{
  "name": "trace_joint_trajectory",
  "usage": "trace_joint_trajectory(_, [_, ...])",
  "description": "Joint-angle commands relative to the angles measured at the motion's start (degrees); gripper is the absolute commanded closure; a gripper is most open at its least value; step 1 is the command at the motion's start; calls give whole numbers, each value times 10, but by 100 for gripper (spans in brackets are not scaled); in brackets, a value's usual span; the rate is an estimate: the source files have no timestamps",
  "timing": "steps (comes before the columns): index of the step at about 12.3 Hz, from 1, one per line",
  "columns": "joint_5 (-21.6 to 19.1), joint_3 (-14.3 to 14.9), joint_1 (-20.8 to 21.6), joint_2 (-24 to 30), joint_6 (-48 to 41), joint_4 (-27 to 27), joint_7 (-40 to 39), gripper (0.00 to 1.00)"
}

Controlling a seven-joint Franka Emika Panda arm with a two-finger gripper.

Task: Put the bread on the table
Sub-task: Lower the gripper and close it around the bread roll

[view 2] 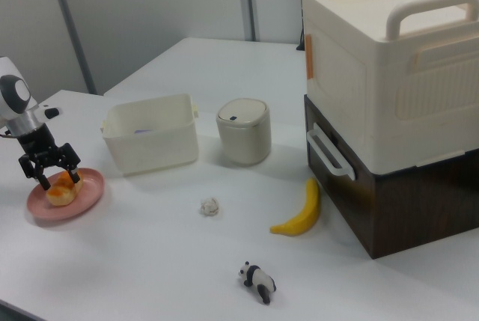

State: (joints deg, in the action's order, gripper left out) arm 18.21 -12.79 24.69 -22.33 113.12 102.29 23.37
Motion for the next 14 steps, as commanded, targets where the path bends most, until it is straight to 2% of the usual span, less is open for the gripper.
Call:
trace_joint_trajectory(1, [-9, 0, -4, -3, -8, 4, -18, 10])
trace_joint_trajectory(2, [-9, 0, -4, -3, -8, 4, -18, 37])
trace_joint_trajectory(3, [-9, 0, -3, -2, -8, 4, -18, 57])
trace_joint_trajectory(4, [-9, 0, -4, -2, -8, 4, -18, 63])
trace_joint_trajectory(5, [-9, 0, -4, -2, -8, 3, -19, 79])
trace_joint_trajectory(7, [-8, 0, -9, -2, -8, 2, -20, 100])
trace_joint_trajectory(9, [-8, 0, -20, 4, -8, -2, -22, 100])
trace_joint_trajectory(12, [-13, -1, -62, 60, -19, -16, -48, 100])
trace_joint_trajectory(14, [-53, -2, -75, 100, -88, -50, -100, 100])
